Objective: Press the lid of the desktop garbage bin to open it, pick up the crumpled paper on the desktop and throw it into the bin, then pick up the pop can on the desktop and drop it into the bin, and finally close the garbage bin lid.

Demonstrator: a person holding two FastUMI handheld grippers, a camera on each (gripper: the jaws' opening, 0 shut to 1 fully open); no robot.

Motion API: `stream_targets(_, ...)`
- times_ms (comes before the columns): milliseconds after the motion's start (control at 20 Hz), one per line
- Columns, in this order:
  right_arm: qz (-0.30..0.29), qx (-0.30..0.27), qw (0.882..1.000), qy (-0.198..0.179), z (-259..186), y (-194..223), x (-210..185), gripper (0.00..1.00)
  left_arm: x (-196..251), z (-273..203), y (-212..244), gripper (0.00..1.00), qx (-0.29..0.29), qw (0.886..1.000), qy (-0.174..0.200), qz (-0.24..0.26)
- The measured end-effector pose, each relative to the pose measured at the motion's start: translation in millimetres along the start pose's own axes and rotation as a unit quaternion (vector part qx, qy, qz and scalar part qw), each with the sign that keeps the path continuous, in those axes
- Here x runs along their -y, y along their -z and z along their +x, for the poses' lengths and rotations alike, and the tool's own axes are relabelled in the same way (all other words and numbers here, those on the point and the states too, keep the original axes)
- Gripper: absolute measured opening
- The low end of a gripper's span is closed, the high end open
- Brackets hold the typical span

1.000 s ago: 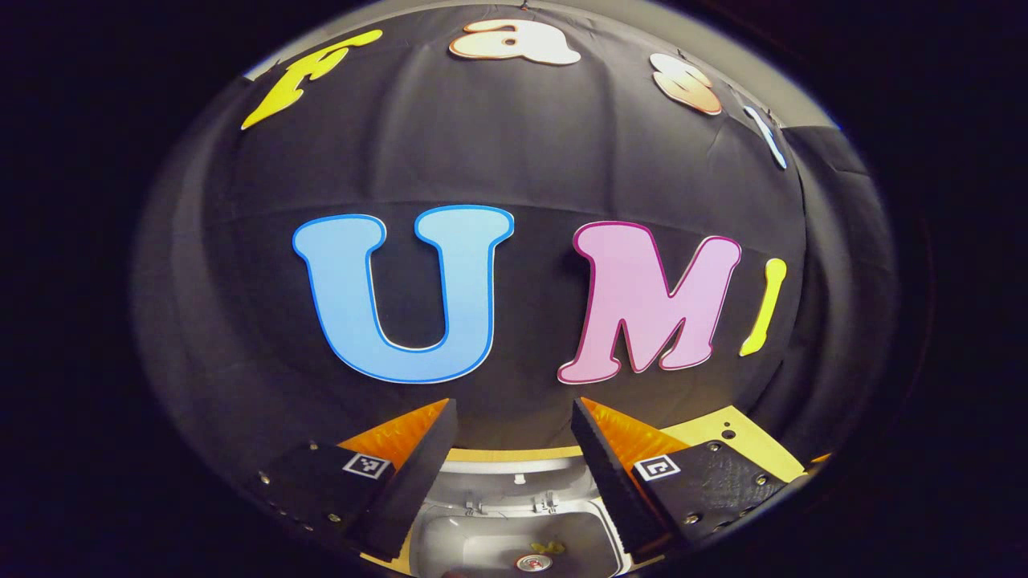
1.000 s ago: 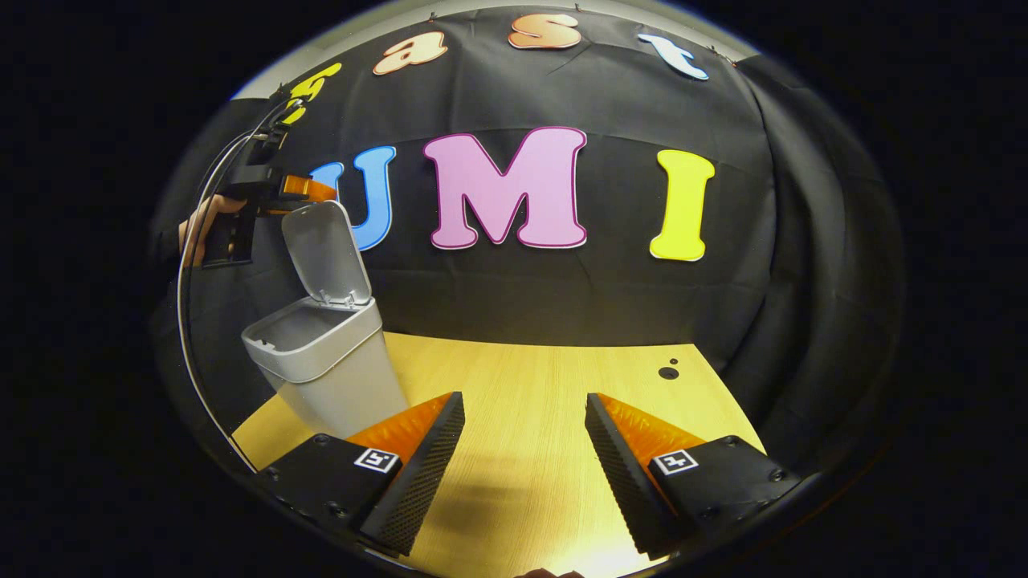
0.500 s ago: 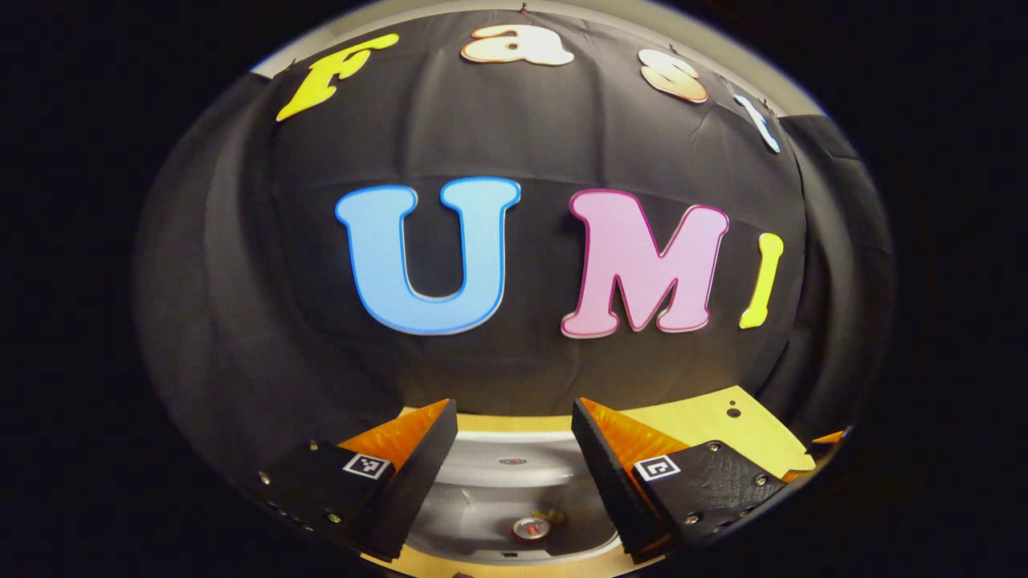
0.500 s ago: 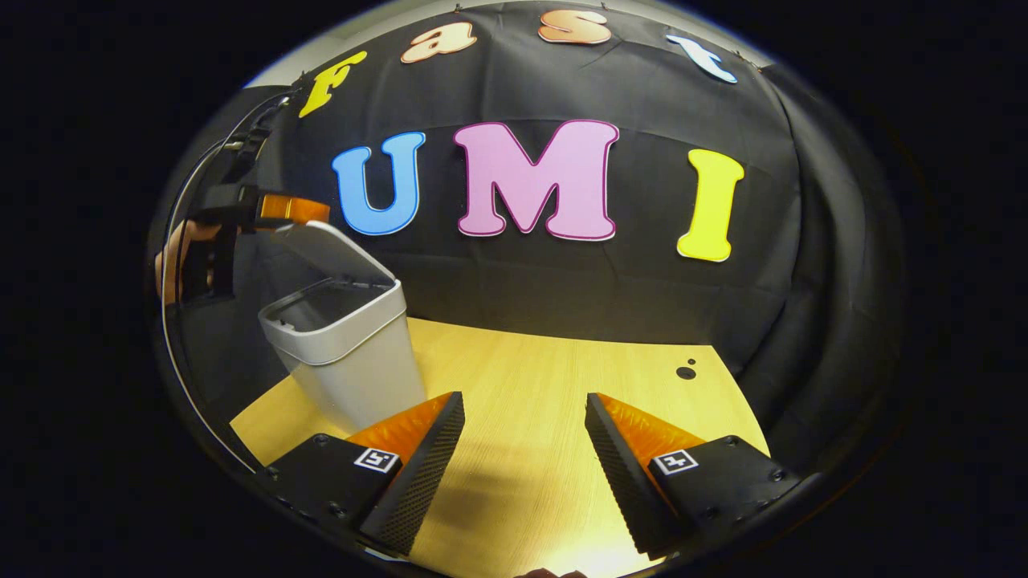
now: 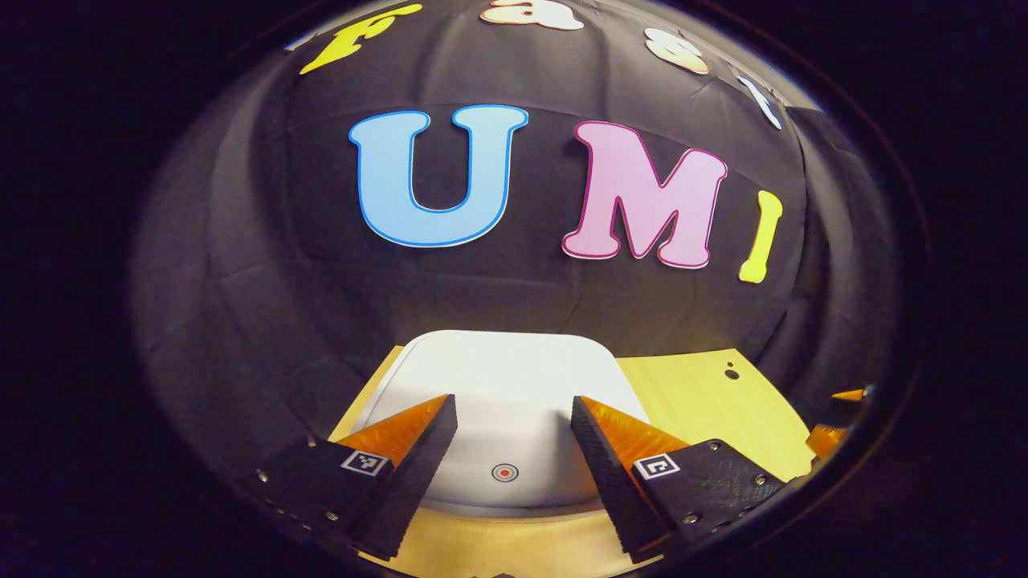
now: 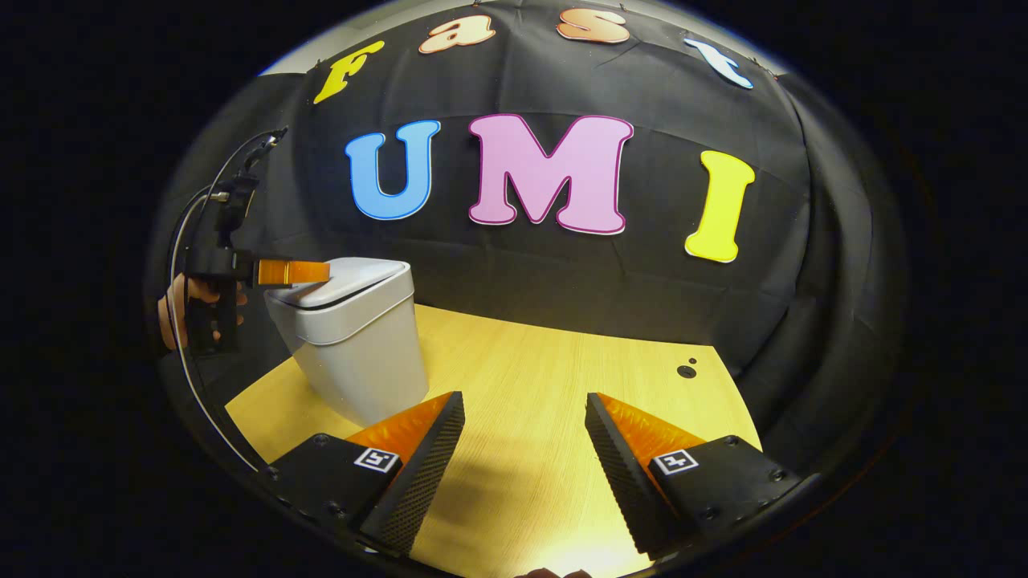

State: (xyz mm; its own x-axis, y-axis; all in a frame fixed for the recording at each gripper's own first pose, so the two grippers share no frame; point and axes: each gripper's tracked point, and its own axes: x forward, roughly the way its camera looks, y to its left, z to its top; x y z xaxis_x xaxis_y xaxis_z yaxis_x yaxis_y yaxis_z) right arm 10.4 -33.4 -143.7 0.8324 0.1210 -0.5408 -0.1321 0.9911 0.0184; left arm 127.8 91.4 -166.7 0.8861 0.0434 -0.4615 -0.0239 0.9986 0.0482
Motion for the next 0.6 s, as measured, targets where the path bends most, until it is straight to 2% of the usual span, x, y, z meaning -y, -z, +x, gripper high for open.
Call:
stream_targets(200,-0.004,-0.007,1.000,0.003,0,6,2,0.98,1,-1,1,0.96,0.037,0.999,-0.017,-0.019)
stream_targets(600,-0.006,-0.017,1.000,-0.009,7,8,-10,0.98,2,0,12,0.97,0.060,0.998,-0.014,-0.017)
